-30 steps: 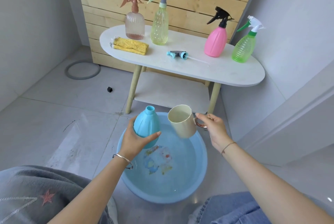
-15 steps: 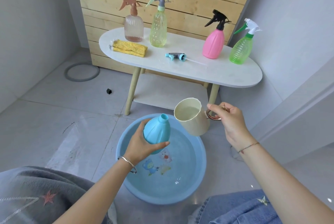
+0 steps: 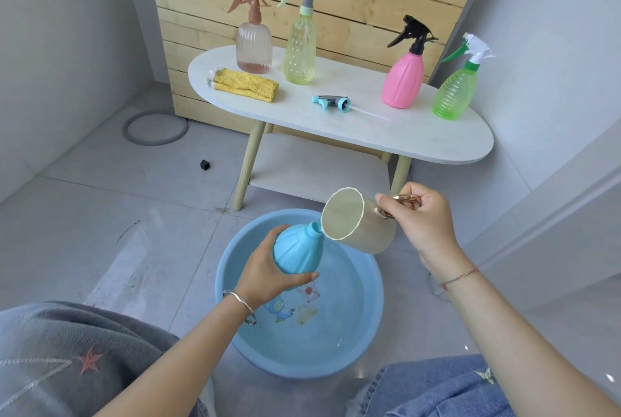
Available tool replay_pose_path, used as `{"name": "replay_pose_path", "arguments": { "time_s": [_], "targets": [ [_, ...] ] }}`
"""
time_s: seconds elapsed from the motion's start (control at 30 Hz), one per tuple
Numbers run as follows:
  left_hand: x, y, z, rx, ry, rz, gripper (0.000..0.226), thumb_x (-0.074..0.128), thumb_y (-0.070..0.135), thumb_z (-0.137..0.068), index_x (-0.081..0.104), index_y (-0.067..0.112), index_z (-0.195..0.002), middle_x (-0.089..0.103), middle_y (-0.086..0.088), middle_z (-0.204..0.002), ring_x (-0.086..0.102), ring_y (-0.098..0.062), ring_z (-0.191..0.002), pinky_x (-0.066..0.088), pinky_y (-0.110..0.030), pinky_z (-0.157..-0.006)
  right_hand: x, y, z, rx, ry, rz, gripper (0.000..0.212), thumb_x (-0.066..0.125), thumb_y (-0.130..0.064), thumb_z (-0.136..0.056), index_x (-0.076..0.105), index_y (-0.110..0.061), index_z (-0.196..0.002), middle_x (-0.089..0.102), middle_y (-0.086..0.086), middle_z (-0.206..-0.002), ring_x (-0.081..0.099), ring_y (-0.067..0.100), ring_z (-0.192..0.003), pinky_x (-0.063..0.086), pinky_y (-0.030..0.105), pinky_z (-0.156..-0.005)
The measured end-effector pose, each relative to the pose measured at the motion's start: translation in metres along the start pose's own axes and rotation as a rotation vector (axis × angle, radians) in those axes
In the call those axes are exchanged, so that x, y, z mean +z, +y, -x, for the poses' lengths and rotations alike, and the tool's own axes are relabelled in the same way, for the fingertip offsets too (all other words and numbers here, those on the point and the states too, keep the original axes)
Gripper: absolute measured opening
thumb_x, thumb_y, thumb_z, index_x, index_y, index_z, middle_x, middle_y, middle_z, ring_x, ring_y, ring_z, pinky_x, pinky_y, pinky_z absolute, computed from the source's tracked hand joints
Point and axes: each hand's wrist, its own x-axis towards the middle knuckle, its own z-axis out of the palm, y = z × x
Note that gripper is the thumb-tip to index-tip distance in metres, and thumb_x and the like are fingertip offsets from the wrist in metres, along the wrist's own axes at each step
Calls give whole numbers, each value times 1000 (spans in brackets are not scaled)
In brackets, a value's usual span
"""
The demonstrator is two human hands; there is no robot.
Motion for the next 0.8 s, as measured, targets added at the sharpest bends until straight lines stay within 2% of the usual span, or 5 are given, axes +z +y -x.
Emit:
{"name": "replay_pose_path", "arguments": {
  "time_s": [0.13,0.27,0.47,0.57,0.8],
  "targets": [
    [1,0,0,-1,6,-5,88,92,44,-53,42,38,-126,57,18,-115,57,-3,-104,48,-18,-83,0,-5,1,-57,5,58,41,75,-7,-75,37,-6,-57,27,1,-54,23,9,-50,20,19,-47],
    [2,-3,0,4,-1,-19,86,91,45,-52,42,41,-123,57,20,-113,57,-4,-104,50,-20,-82,-1,-7,0,-99,11,89,44,75,-8,-75,36,5,-59,29,4,-56,25,12,-54,21,21,-49],
    [3,-4,1,8,0,-35,84,91,44,-54,41,41,-122,55,23,-111,56,0,-103,48,-17,-80,-2,-9,-3,-149,18,127,46,76,-10,-74,35,4,-59,30,6,-56,27,15,-55,23,25,-52],
    [3,-6,1,7,-3,-34,85,91,44,-54,42,40,-122,55,23,-112,56,-1,-103,49,-18,-80,-2,-9,-4,-177,14,135,44,76,-9,-74,36,3,-59,32,5,-56,27,10,-53,24,21,-50],
    [4,-4,2,14,-9,-38,82,92,42,-54,41,43,-119,54,26,-110,54,6,-102,47,-15,-80,-3,-11,-5,-255,7,194,45,75,-9,-74,35,-14,-55,33,-2,-54,29,7,-49,24,17,-49]
  ]
}}
